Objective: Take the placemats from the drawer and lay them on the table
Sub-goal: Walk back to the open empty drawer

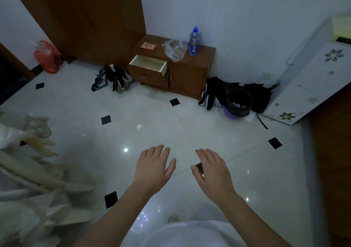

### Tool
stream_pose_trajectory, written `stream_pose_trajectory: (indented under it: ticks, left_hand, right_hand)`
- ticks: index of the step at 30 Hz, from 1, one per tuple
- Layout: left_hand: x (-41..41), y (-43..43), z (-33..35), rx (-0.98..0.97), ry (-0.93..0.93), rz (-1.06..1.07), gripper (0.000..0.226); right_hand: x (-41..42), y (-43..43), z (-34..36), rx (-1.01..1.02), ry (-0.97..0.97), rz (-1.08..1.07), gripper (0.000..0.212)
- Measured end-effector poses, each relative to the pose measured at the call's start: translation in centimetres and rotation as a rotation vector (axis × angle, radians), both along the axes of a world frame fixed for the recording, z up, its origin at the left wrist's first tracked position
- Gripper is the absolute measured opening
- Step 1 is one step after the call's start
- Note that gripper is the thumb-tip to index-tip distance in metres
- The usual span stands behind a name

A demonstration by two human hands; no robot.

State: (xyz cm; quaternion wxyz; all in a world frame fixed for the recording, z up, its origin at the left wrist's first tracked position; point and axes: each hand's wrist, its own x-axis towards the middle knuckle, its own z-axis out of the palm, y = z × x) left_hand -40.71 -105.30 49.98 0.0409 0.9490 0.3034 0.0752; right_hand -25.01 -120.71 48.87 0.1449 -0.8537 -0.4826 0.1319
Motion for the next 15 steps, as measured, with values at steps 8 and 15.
stream_pose_trajectory:
  ticks: [8, 15]
  left_hand:
    - [7.6, 9.8, -1.1, -0.001, 0.009, 0.066, 0.05]
    - [10.5, 17.5, 0.0, 0.003, 0.003, 0.288, 0.05]
  right_hand:
    - [9.1, 11.4, -1.0, 0.009, 0.003, 0.052, 0.062]
    - [14.2, 25.1, 0.8, 0.038, -0.045, 0.3, 0.06]
